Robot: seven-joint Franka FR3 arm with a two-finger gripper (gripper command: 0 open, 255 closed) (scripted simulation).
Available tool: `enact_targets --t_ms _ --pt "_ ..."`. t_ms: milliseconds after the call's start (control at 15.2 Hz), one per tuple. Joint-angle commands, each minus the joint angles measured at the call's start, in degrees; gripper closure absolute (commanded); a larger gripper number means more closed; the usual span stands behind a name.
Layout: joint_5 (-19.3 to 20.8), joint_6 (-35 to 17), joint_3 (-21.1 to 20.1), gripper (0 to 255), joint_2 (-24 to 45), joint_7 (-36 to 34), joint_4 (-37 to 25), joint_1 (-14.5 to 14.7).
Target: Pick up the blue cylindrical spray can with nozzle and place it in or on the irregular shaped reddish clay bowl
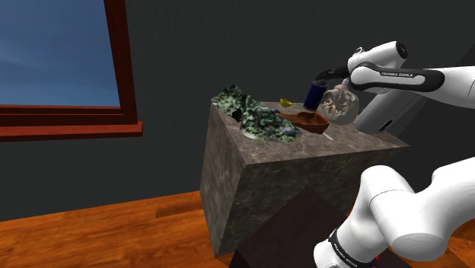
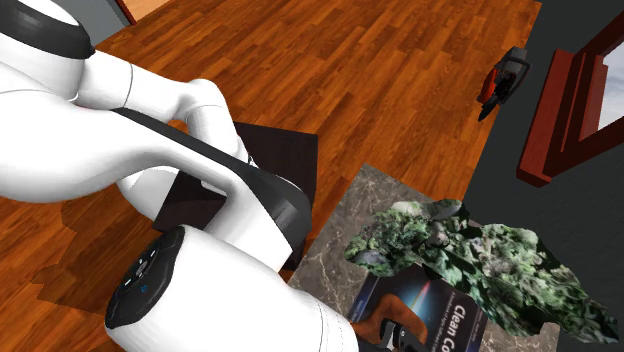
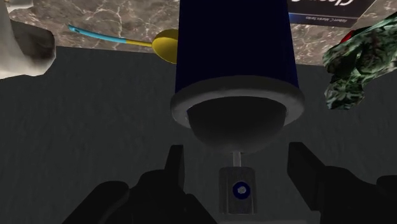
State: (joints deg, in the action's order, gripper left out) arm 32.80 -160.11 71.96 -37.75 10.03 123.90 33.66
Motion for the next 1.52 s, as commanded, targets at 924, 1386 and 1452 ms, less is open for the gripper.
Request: enact_targets --t_ms 924,1386,1452 --pt "1.3 -6.4 5.0 255 1.3 0.0 3.9 1.8" --pt "1.6 -5.0 2.0 0 0.0 0.0 4.9 -1.4" --pt "1.9 -3.6 -0.7 0 -1.3 0.0 5.8 -4.3"
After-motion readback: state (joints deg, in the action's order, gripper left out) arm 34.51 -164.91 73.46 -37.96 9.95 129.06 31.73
